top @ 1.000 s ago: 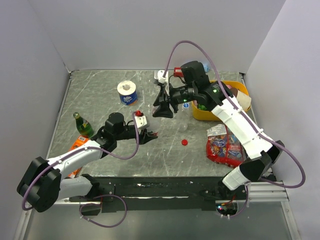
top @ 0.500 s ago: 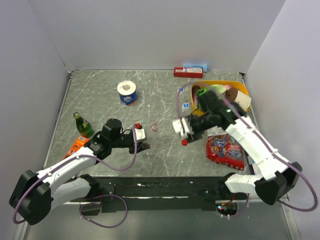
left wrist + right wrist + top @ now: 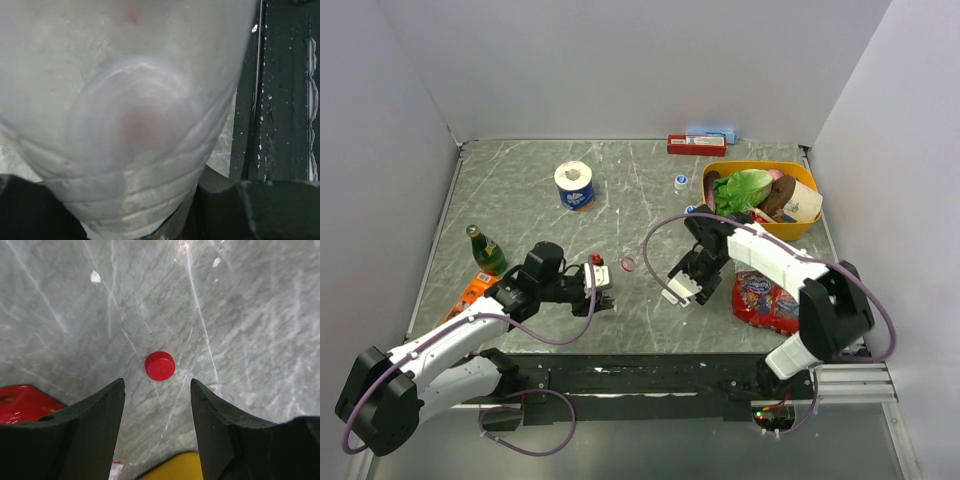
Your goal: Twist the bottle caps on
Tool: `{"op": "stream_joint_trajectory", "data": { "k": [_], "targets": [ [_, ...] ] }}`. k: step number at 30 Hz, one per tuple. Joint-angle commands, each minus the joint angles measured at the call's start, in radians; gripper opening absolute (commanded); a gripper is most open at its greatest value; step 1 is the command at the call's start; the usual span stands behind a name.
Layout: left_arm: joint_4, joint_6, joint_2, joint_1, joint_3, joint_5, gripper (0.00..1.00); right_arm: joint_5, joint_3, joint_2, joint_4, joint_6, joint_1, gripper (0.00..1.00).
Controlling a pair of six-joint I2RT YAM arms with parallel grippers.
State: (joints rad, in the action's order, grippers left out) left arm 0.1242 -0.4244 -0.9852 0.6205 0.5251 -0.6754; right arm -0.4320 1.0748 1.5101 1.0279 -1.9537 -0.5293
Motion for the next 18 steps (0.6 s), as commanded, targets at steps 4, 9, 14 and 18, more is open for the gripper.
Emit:
{"op": "stream_joint_trajectory", "data": {
  "k": [4, 9, 14, 18],
  "targets": [
    [0.012, -0.014, -0.003, -0.013, 0.042, -0.013, 0.01, 0.056, 0.076, 0.13, -0.031, -0.249, 0.011, 0.6],
    [-0.011, -0.008, -0.018, -0.022, 0.044, -0.009, 0.01, 0.087, 0.103, 0.197, -0.025, -0.278, 0.028, 0.57],
    [-0.027, 0.004, -0.024, -0.033, 0.039, -0.012, 0.01, 0.104, 0.123, 0.239, -0.028, -0.281, 0.045, 0.56],
    [-0.034, 0.004, -0.03, -0.034, 0.035, -0.01, 0.01, 0.101, 0.125, 0.251, -0.035, -0.278, 0.045, 0.56]
  ]
}}
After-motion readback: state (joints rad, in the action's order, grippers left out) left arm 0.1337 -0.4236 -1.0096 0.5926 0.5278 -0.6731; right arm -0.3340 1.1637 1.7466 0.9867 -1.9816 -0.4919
